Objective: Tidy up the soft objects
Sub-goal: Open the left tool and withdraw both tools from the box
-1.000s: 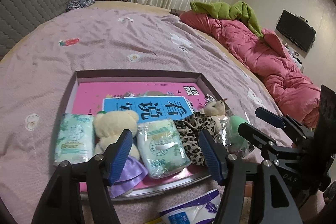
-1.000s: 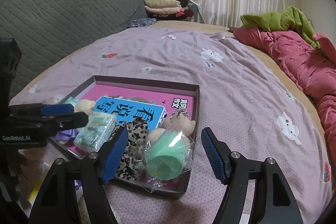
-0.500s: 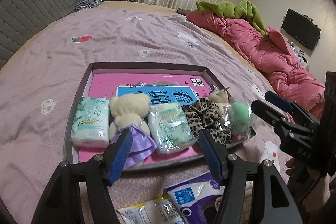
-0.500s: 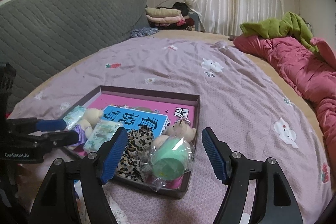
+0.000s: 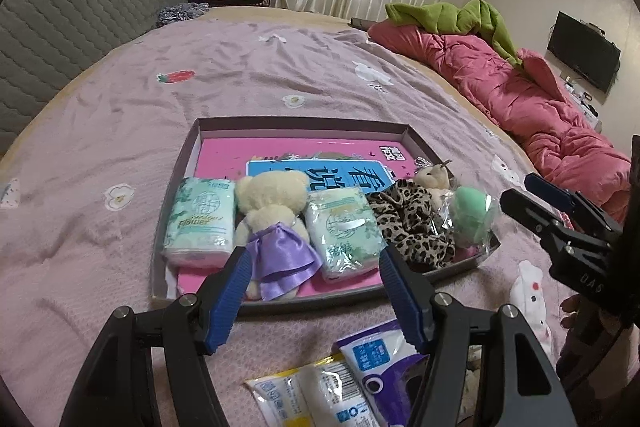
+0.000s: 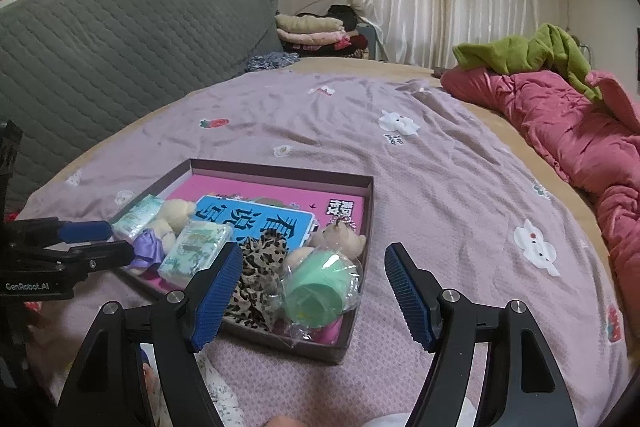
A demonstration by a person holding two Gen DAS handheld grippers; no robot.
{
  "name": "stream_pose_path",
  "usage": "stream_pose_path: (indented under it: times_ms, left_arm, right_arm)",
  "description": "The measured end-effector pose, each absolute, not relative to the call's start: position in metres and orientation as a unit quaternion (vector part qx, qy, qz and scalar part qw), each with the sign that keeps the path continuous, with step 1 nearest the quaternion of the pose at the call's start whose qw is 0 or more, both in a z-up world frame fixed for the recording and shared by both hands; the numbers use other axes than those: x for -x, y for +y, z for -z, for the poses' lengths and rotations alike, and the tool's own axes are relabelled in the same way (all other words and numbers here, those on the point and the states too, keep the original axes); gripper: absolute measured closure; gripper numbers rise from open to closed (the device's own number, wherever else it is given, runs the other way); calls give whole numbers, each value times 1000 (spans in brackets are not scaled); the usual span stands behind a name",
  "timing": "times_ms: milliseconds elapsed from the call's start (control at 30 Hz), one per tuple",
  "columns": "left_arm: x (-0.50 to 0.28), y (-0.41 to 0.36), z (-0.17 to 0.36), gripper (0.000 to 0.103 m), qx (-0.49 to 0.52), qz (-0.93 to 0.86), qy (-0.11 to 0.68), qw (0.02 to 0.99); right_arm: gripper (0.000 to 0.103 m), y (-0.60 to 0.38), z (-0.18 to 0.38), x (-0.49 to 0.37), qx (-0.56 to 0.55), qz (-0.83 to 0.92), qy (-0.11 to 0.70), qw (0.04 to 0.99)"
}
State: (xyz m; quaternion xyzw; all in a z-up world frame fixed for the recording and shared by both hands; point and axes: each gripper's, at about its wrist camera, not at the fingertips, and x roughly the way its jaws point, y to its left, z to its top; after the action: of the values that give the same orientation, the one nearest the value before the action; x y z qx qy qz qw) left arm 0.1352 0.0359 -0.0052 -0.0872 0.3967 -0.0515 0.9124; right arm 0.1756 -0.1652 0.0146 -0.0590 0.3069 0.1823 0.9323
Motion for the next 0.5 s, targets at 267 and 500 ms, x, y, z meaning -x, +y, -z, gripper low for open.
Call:
stream_pose_path:
  times_ms: [267,500]
  left_arm:
    - [-122,44,2,37,96,46,395,912]
    - [-113,45,0,37,99,43,397,911]
  right_arm:
    - [28,-171,-20,-165,54,-179,303,935]
    - [28,-175,-25,-156,52,-178,303,935]
